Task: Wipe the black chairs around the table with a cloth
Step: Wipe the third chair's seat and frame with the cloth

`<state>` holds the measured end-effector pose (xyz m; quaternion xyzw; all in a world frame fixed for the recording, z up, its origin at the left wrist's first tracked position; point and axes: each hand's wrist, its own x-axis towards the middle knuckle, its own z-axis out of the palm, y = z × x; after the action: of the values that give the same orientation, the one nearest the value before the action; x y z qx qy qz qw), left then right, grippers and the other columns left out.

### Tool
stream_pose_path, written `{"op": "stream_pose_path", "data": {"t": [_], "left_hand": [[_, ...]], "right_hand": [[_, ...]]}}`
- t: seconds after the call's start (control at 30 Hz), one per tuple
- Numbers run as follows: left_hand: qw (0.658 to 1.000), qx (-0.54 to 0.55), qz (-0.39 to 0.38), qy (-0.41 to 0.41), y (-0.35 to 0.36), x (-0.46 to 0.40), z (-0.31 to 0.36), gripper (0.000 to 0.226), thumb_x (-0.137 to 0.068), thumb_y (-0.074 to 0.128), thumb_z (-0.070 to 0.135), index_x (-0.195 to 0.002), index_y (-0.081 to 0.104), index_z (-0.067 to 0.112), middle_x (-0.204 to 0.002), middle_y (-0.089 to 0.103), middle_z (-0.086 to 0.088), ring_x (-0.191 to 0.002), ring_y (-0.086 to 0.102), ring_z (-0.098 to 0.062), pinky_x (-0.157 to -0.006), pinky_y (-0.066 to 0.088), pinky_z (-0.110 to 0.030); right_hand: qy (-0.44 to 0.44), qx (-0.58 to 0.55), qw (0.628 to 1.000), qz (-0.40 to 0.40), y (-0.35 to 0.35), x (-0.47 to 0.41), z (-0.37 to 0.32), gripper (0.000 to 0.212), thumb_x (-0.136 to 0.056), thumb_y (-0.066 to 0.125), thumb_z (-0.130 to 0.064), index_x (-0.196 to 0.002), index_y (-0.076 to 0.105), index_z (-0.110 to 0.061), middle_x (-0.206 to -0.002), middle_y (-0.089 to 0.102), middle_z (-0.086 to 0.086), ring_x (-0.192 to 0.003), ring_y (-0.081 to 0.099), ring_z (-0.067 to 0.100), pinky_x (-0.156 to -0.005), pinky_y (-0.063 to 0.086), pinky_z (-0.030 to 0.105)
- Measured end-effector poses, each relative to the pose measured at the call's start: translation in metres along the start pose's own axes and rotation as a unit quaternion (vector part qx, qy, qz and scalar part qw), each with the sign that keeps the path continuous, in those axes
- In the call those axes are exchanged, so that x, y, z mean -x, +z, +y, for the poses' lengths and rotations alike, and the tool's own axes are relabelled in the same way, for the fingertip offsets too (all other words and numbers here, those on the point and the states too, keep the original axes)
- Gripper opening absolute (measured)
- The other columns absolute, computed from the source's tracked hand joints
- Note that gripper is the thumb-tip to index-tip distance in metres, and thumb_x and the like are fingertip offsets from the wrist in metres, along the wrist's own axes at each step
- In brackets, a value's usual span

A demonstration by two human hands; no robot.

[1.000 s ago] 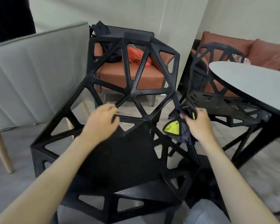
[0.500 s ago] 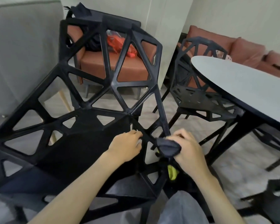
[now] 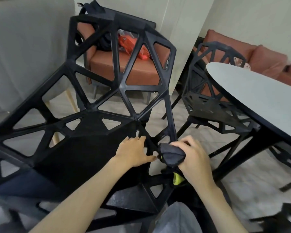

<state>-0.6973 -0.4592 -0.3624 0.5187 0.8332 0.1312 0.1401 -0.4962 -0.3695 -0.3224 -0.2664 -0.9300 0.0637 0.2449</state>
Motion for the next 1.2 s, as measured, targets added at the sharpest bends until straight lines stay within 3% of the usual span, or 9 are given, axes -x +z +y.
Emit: {"op": "stream_pose_path", "data": {"t": [0.13,0.23,0.33,0.43,0.53,0.7,0.87,1.07,1.2], "left_hand": [[1.000,0.022,0.010,-0.008,0.006,-0.005,-0.001,0.086,-0.083,0.062,0.075,-0.147,0.048,0.019,-0.144,0.057,-0.005,-0.138,0.048,-0.027,-0.126,0.021,-0.047],[0.998,0.051,-0.003,-0.029,0.012,-0.011,-0.003,0.089,-0.080,0.063,0.074,-0.150,0.047,0.021,-0.150,0.052,-0.002,-0.145,0.041,-0.023,-0.129,0.010,-0.050],[0.996,0.077,-0.002,-0.042,0.017,-0.019,-0.007,0.087,-0.074,0.063,0.075,-0.145,0.054,0.026,-0.144,0.058,0.002,-0.140,0.045,-0.021,-0.128,0.011,-0.049],[0.995,0.088,-0.004,-0.046,0.018,-0.022,-0.008,0.087,-0.070,0.065,0.074,-0.142,0.058,0.026,-0.136,0.063,0.004,-0.136,0.050,-0.020,-0.128,0.012,-0.048],[0.995,0.080,0.005,-0.051,0.018,-0.021,-0.008,0.092,-0.070,0.065,0.075,-0.147,0.055,0.026,-0.142,0.059,0.002,-0.141,0.044,-0.020,-0.129,0.007,-0.049],[0.997,0.061,0.010,-0.055,0.016,-0.017,-0.004,0.086,-0.075,0.063,0.073,-0.147,0.054,0.026,-0.147,0.052,-0.003,-0.148,0.034,-0.020,-0.129,-0.001,-0.053],[0.994,0.085,0.009,-0.061,0.019,-0.016,-0.007,0.091,-0.075,0.062,0.074,-0.152,0.049,0.028,-0.151,0.050,0.000,-0.150,0.031,-0.018,-0.128,-0.005,-0.054],[0.996,0.065,-0.001,-0.058,0.015,-0.015,-0.006,0.095,-0.078,0.060,0.077,-0.155,0.043,0.024,-0.156,0.045,-0.001,-0.155,0.022,-0.018,-0.127,-0.008,-0.056],[0.997,0.061,-0.005,-0.049,0.011,-0.016,-0.006,0.094,-0.079,0.060,0.077,-0.154,0.045,0.022,-0.152,0.048,-0.002,-0.150,0.032,-0.019,-0.127,-0.010,-0.054]], "right_hand": [[0.009,0.063,0.997,0.035,0.003,-0.084,-0.006,0.034,-0.086,0.072,-0.010,-0.115,0.071,-0.026,-0.107,0.056,-0.006,-0.100,0.054,0.018,-0.075,0.051,0.032],[0.025,0.079,0.995,0.059,0.011,-0.132,-0.001,0.039,-0.084,0.070,-0.002,-0.116,0.072,-0.025,-0.105,0.056,-0.003,-0.097,0.053,0.022,-0.064,0.039,0.031],[0.021,0.048,0.997,0.052,0.013,-0.126,0.001,0.038,-0.085,0.068,0.001,-0.114,0.074,-0.023,-0.105,0.055,-0.006,-0.097,0.050,0.019,-0.066,0.037,0.030],[0.025,-0.015,0.999,0.029,0.015,-0.075,0.011,0.035,-0.088,0.070,-0.003,-0.113,0.073,-0.028,-0.106,0.052,-0.013,-0.100,0.055,0.016,-0.072,0.048,0.032],[0.010,-0.031,0.999,0.017,0.013,-0.038,0.014,0.036,-0.086,0.072,-0.003,-0.110,0.074,-0.030,-0.106,0.050,-0.016,-0.099,0.055,0.014,-0.075,0.053,0.033],[0.008,0.013,0.998,0.058,0.017,-0.116,0.003,0.018,-0.091,0.073,-0.022,-0.108,0.074,-0.030,-0.103,0.055,-0.009,-0.096,0.054,0.018,-0.069,0.048,0.032],[0.049,0.060,0.994,0.075,0.023,-0.208,0.005,0.025,-0.093,0.069,-0.016,-0.115,0.075,-0.028,-0.106,0.059,0.002,-0.100,0.059,0.030,-0.067,0.040,0.031],[0.032,0.026,0.999,0.022,0.018,-0.161,0.010,0.022,-0.095,0.065,-0.019,-0.111,0.076,-0.029,-0.106,0.054,-0.006,-0.096,0.057,0.023,-0.071,0.042,0.031],[0.015,0.054,0.998,-0.011,0.017,-0.149,0.015,0.030,-0.091,0.063,-0.005,-0.105,0.075,-0.028,-0.101,0.053,-0.006,-0.092,0.053,0.020,-0.068,0.044,0.034]]}}
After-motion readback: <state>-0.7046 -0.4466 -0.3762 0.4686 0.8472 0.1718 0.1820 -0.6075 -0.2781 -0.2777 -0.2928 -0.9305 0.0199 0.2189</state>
